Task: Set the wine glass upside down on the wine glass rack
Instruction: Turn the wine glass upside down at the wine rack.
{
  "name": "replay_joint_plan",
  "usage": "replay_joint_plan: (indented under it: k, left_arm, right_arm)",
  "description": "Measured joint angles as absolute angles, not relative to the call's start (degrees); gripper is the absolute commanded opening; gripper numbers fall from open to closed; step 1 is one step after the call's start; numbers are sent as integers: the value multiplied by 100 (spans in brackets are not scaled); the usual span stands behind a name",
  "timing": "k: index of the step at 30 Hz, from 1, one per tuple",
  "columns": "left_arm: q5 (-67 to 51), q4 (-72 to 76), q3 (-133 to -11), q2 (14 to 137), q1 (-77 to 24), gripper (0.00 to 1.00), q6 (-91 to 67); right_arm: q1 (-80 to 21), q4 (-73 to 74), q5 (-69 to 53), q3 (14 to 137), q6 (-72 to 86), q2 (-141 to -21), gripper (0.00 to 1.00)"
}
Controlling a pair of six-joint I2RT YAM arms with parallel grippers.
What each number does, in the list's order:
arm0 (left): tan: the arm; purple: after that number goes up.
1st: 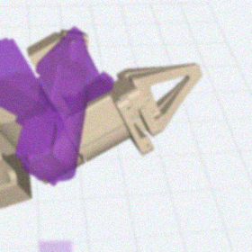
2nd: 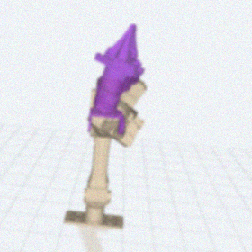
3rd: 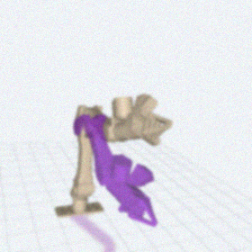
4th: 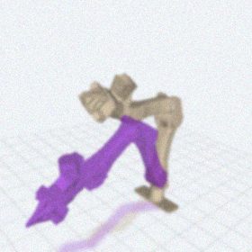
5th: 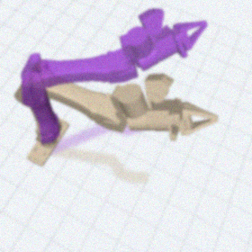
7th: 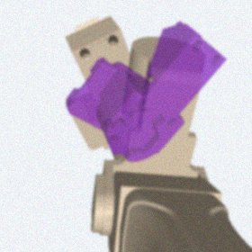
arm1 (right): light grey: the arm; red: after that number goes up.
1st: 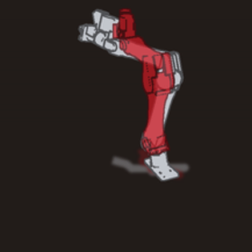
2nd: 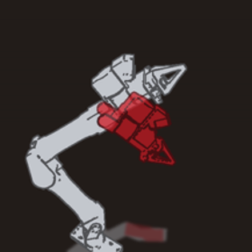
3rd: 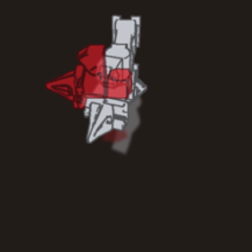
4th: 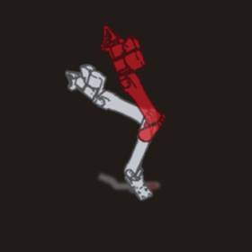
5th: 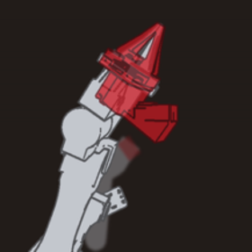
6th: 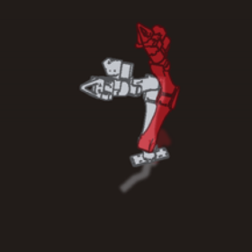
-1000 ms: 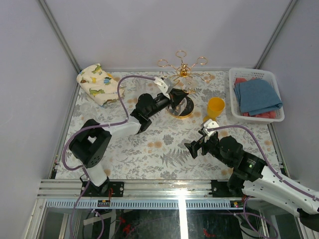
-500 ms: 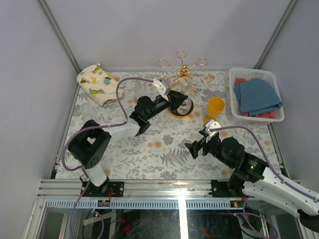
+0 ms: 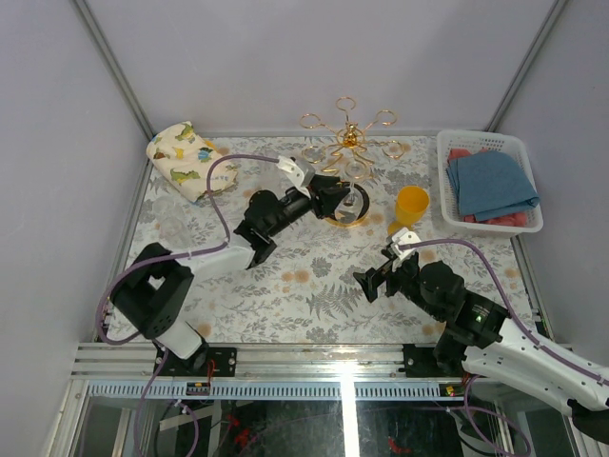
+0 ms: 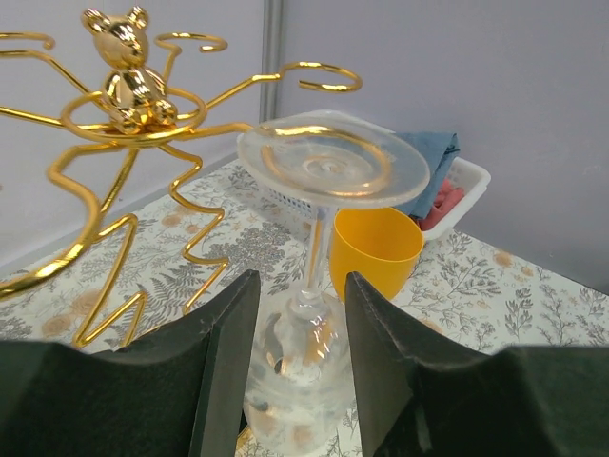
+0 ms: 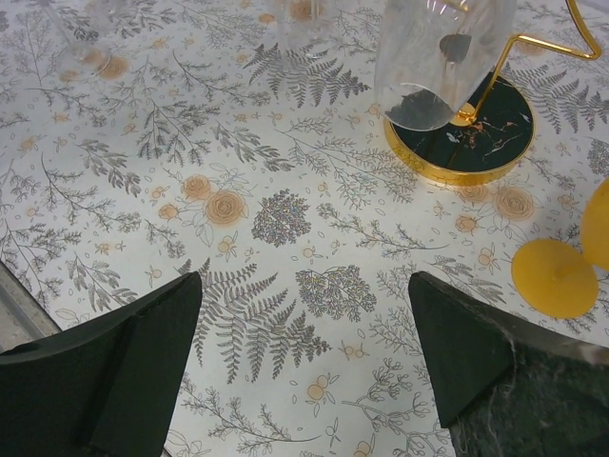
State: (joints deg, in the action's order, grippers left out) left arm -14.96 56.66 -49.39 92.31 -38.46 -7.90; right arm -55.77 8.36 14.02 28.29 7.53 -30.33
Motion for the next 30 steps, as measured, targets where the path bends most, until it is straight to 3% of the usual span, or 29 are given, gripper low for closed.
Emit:
replay_joint_plan:
  k: [11,15,23,24,27,29,30]
  left_arm:
    - [-701,4418,-4303,7550,-3846,47,-1114]
    - [-331,3492,-4263,6814,-3846,60,-1326]
    - [381,1138,-4882,5953,-3835,73,-1474]
    - [438,878,-4995,5900,-3815,81,-1474]
    - [613,189,-5258,5793,-3778,85,-1483]
    - [714,-169,-5345,5749,-3736,99,-1490]
    - [788,-381,-5376,5719,-3708,100,-1492]
  right_arm:
    - [-5577,860,1441,2829,760,-3223,99]
    - [-5577,860,1422,2829,788,-3382,99]
    - [-5577,864,1396,2829,987,-3809,99]
    - [-5577,884,1404,2838,1037,-3863,99]
    - [-5577,1175,1446,3050,1203,-4169,99]
    - [-5577,1472,1549,3393,1319,-4473,99]
    - [-5577,1557,1599,3533,1356,-4576,99]
